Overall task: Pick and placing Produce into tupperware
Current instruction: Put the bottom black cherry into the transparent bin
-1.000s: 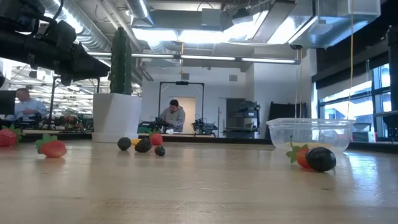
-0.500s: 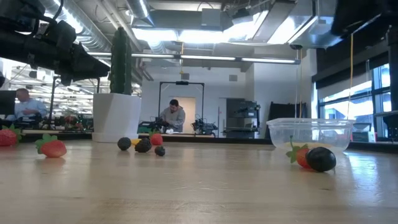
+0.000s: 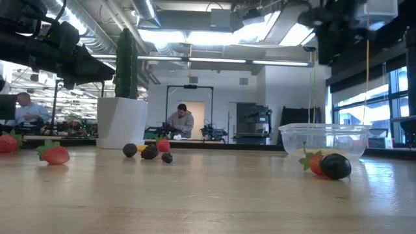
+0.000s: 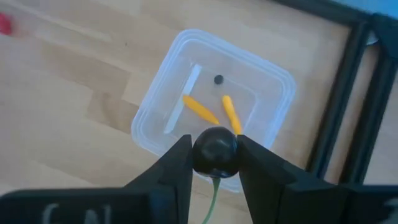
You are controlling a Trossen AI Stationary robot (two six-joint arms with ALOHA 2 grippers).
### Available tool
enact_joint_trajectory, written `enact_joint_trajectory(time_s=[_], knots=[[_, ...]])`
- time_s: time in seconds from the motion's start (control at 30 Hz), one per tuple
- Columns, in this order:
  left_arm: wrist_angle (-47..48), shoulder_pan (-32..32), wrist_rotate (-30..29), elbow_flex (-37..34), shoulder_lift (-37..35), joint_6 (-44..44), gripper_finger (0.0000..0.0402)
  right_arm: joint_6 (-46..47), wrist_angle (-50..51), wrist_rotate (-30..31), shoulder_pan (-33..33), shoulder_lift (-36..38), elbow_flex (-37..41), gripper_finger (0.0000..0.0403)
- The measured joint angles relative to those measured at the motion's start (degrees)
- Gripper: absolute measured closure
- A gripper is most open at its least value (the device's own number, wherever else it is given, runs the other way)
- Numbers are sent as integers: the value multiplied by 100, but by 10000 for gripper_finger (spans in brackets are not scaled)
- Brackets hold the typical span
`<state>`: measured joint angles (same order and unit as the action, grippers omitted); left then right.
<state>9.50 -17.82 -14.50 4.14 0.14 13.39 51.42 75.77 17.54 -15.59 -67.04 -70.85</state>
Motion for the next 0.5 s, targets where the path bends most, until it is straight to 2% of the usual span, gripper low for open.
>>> enact_joint_trajectory(time_s=[0.27,0.37,0.5], knots=[[0,2,0,0,2,0,276,-1452,-520,-1019,-1444,-952,-2,290],[0,2,0,0,0,0,276,-1871,-617,-1362,-1778,-1399,-2,291],[0,0,0,0,0,2,276,-2348,-741,-1462,-1993,-1978,-2,290]])
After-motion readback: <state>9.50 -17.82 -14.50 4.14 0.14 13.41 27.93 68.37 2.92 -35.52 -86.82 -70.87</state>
